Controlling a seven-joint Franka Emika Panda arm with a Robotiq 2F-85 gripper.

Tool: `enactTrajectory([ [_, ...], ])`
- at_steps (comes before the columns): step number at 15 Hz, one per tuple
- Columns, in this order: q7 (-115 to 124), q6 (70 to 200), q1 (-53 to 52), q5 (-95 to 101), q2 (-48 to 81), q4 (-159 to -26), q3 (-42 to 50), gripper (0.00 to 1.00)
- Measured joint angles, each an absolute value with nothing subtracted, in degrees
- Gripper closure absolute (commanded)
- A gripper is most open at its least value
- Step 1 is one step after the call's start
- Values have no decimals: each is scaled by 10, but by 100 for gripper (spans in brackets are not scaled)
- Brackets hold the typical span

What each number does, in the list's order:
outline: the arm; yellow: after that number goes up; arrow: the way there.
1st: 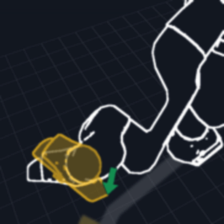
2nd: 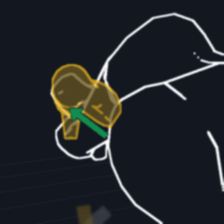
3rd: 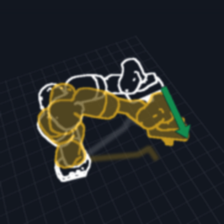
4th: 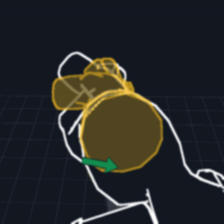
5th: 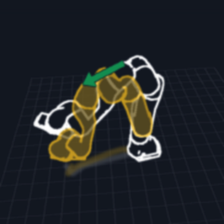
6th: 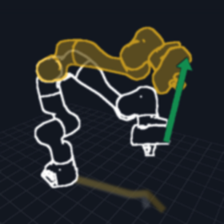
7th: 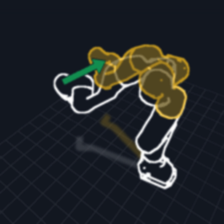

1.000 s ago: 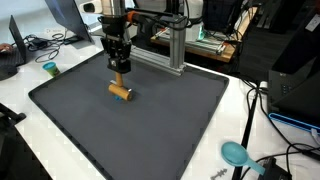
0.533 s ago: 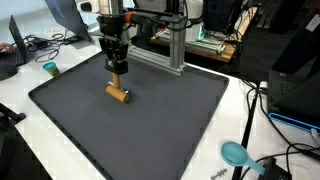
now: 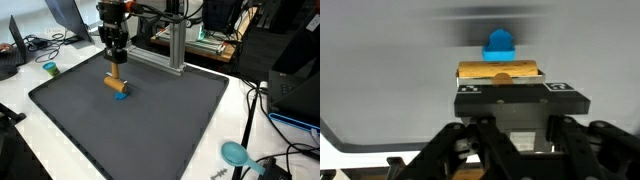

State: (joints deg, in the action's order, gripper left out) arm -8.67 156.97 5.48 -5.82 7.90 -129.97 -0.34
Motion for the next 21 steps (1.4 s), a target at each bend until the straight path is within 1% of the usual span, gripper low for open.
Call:
enactTrajectory([
  [1, -90, 1558, 54, -57, 70, -1309, -3, 53],
  [2, -94, 1548, 53, -57, 63, -1315, -3, 78],
  [5, -92, 1545, 51, -57, 61, -1321, -3, 78],
  [13, -55, 1585, 45, -39, 119, -1296, 0, 78],
  [21, -30, 1571, 33, -3, 136, -1268, 8, 78],
])
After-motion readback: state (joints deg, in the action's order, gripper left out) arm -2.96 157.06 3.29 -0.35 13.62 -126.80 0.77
